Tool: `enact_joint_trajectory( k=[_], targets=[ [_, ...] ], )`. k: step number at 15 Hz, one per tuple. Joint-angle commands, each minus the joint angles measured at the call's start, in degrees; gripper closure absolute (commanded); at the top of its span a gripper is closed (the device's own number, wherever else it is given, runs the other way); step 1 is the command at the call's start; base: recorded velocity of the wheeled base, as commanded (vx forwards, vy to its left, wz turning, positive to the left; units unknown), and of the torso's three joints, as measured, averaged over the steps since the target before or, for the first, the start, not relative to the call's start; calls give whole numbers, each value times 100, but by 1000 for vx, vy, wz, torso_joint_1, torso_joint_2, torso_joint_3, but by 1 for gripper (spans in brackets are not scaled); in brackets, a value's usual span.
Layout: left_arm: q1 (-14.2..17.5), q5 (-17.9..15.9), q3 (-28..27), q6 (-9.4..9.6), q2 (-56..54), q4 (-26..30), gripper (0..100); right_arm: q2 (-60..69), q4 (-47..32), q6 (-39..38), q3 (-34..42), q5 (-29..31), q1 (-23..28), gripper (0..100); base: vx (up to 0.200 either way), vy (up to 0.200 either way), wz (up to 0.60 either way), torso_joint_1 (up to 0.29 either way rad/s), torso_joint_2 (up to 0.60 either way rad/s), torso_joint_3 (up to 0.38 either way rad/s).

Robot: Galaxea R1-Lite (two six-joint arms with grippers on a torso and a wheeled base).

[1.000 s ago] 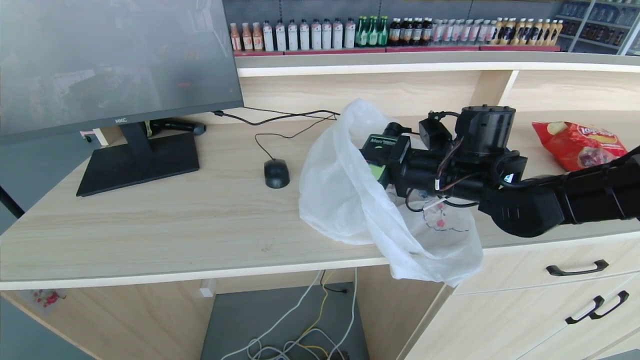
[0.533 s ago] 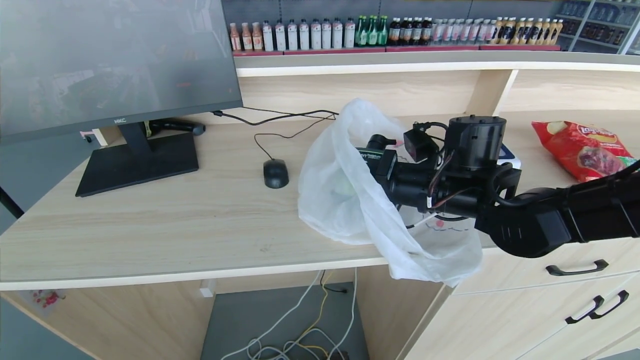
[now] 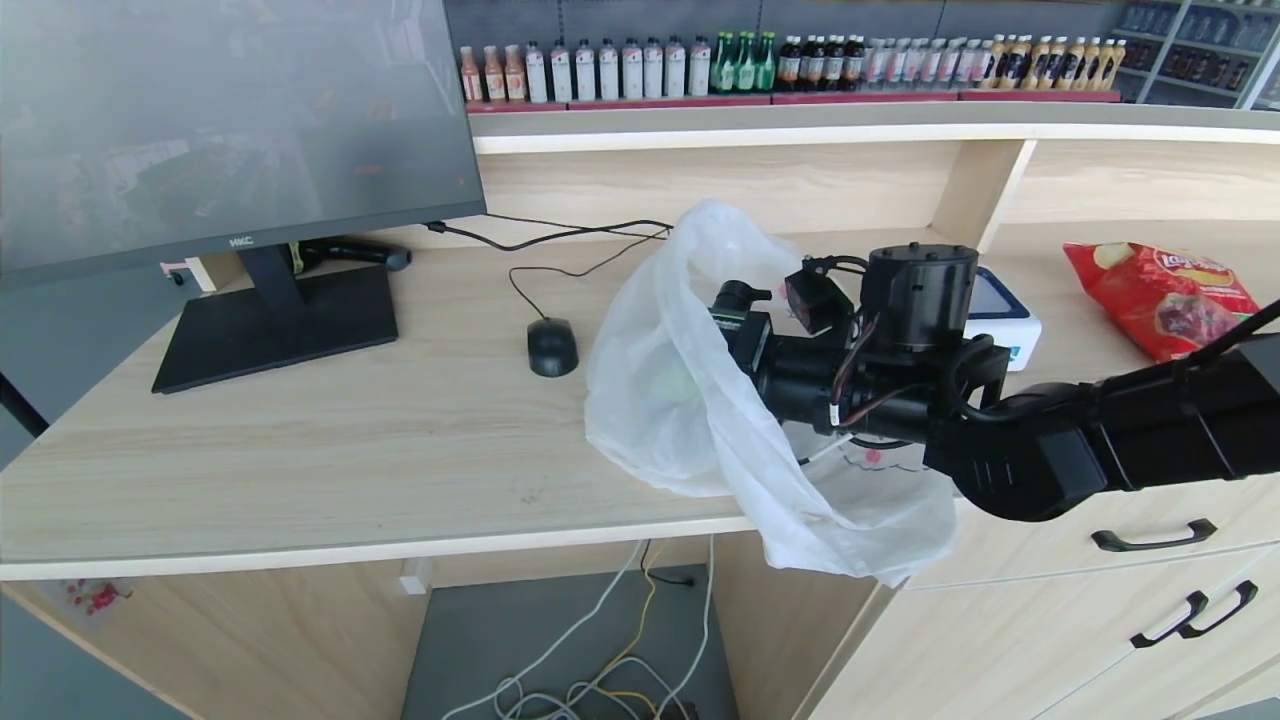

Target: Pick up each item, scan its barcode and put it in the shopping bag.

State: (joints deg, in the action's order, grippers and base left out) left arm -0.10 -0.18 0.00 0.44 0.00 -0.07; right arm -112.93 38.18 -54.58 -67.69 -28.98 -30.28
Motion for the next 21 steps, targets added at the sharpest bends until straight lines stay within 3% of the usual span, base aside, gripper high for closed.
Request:
enact_joint_trajectory(
  k=[1, 14, 15, 21],
  targets=[
    [1, 1, 0, 0, 0, -1, 0, -80, 5, 17, 11, -3, 75, 100, 0, 0, 0, 0, 0, 0],
    [1, 1, 0, 0, 0, -1, 0, -124, 32, 35, 81, 59, 198, 100, 0, 0, 0, 0, 0, 0],
    [1, 1, 0, 0, 0, -1, 0, -124, 40, 26, 81, 59, 207, 0, 0, 0, 0, 0, 0, 0],
    [1, 1, 0, 0, 0, -1, 0, -9, 84, 44, 160, 279, 268, 0, 0, 0, 0, 0, 0, 0]
  ],
)
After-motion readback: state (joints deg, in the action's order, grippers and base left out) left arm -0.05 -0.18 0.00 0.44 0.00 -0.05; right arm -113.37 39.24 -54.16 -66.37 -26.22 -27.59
